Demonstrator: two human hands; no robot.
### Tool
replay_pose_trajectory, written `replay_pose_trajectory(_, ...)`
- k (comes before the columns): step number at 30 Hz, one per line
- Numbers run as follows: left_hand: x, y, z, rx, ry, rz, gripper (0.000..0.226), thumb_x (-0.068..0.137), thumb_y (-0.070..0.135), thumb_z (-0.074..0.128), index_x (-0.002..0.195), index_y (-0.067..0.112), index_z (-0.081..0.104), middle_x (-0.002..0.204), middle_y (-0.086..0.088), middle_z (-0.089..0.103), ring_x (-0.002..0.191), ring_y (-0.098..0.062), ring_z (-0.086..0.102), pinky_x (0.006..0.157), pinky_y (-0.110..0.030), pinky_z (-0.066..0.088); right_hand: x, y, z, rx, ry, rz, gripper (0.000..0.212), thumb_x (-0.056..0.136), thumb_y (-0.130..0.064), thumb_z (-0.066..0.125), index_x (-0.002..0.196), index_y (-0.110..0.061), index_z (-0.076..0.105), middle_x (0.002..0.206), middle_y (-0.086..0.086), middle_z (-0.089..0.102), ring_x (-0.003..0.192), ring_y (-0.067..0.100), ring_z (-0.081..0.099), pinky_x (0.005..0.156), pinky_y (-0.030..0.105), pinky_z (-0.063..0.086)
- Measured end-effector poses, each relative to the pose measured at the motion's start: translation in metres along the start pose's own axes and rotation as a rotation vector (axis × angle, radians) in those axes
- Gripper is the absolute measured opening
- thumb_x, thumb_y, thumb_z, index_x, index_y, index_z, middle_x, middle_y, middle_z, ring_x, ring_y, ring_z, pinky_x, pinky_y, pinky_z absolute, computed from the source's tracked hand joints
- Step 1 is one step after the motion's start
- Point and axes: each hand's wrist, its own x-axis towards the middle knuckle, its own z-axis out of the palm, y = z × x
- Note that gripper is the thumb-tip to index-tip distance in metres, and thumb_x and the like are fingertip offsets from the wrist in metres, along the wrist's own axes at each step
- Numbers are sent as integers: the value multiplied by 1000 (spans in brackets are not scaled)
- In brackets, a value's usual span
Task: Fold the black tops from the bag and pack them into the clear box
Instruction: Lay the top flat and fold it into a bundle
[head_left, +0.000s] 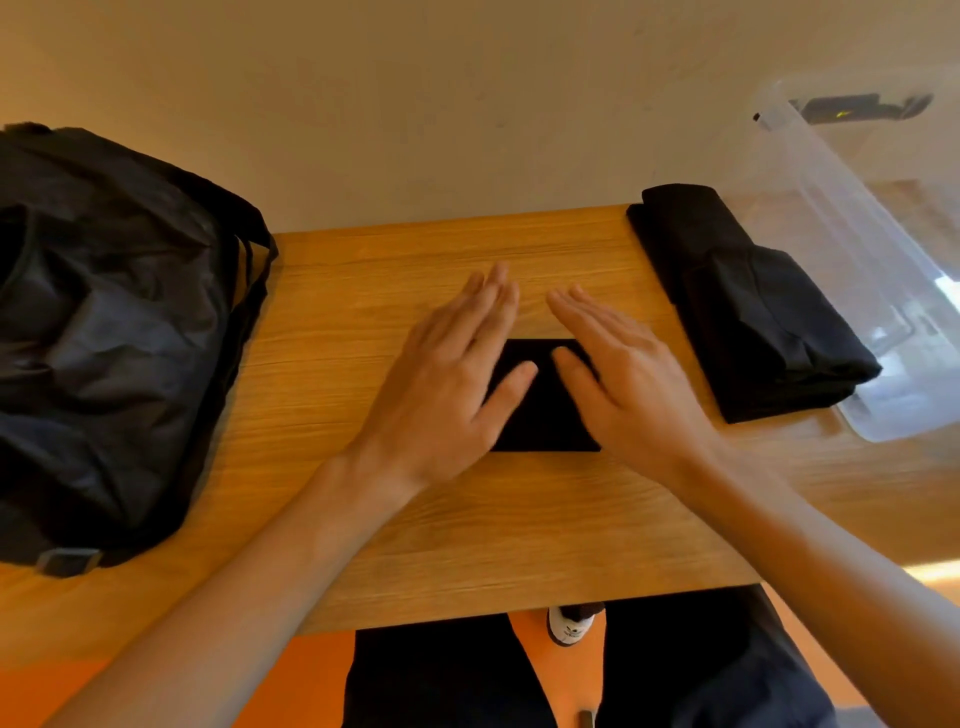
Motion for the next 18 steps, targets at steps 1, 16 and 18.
replay_pose_trajectory(1, 1, -1, 6, 77, -88, -4, 72, 104, 57, 19, 164, 19, 5, 172, 2, -3, 157, -8, -8, 128, -33, 4, 3, -4, 8, -67, -81, 22, 57, 108, -40, 33, 159, -13, 31, 165, 4, 29, 155, 9, 15, 127, 31, 13)
replay_pose_trajectory(16, -25, -27, -4, -81, -13, -88, 82, 100, 70, 17, 164, 19, 6, 172, 4, -4, 157, -8, -8, 129, -42, 8, -43, 13, -1, -105, -187, 281, 79, 99, -66, 7, 162, -20, -8, 165, -11, -15, 149, -6, -24, 124, 23, -12)
replay_pose_trajectory(18, -17, -16, -2, -100, 33, -77, 78, 103, 64, 17, 164, 17, 6, 172, 2, -2, 157, -8, -6, 129, -40, 7, -34, 4, 3, -97, -135, 248, 74, 103, -60, 10, 163, -19, -3, 168, -7, -11, 152, -2, -19, 127, 29, -8)
